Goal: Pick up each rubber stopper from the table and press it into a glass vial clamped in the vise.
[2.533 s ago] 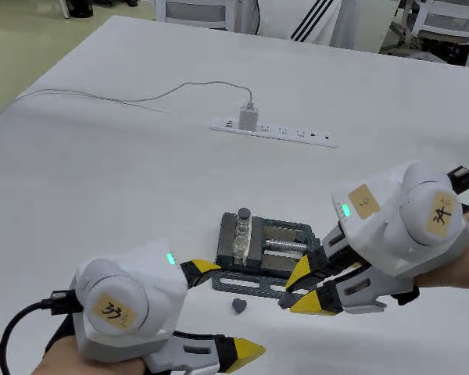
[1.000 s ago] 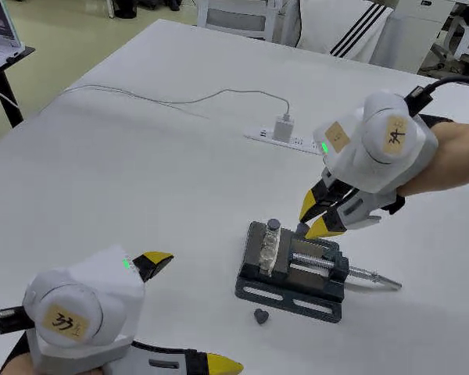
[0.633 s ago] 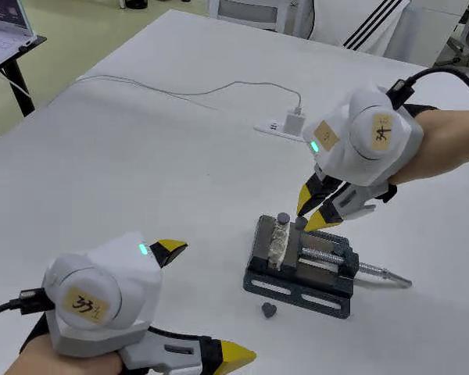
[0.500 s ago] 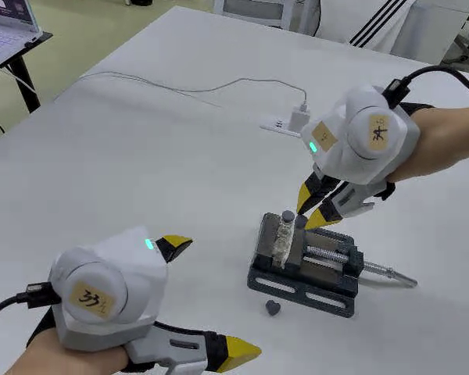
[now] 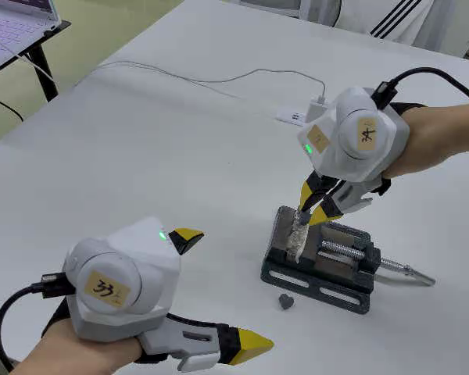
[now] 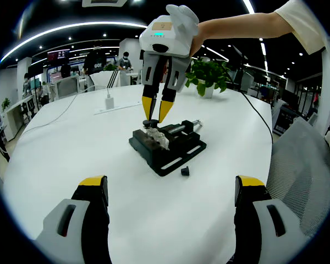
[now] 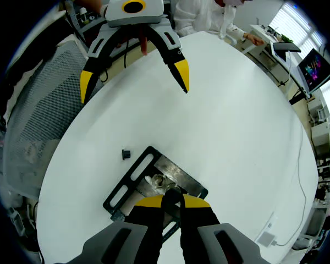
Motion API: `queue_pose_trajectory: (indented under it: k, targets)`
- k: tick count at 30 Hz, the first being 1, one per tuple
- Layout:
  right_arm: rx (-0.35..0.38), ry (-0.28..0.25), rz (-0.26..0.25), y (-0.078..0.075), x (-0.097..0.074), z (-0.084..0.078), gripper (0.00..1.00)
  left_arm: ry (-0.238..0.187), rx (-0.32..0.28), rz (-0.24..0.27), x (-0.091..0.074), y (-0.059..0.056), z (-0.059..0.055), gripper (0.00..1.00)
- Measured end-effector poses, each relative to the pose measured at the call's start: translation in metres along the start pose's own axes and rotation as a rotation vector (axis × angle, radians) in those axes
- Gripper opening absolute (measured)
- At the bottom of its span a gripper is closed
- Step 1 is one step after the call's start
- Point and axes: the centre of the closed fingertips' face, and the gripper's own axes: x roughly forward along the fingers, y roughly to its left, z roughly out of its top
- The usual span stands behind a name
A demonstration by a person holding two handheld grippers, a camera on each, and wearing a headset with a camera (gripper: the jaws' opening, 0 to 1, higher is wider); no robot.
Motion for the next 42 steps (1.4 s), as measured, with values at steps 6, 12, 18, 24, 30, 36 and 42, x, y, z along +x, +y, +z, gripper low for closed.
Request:
queue_pose_trajectory:
  k: [6,12,18,24,30,36,42]
  targets:
    - [0.006,0.012,0.010,0.0011,0.0028,-0.0025,0.06,0.000,-0.003,-0.003,0.0004,-0.0003,-0.0001,0.95]
    - [0.012,0.016,0.014,0.0005,0.0046,-0.0034,0.06,0.001,-0.008,-0.007,0.0014,-0.0009,-0.0010,0.94]
    - [0.015,0.027,0.026,-0.0003,0.0066,-0.0026,0.06,0.004,-0.017,-0.011,0.0016,-0.0019,-0.0038,0.93]
    - [0.036,0.058,0.048,-0.0015,0.0072,-0.0014,0.06,0.007,-0.022,-0.013,0.0017,-0.0009,-0.0063,0.93]
    - [0.087,0.098,0.065,-0.0021,0.0080,-0.0010,0.05,0.005,-0.027,-0.014,0.0023,-0.0005,-0.0067,0.93]
    - [0.156,0.093,0.061,-0.0022,0.0081,-0.0017,0.04,0.005,-0.028,-0.019,0.0041,-0.0014,-0.0069,0.92]
    - [0.231,0.089,0.041,-0.0016,0.0084,-0.0009,0.04,0.005,-0.031,-0.025,0.0077,-0.0024,-0.0070,0.92]
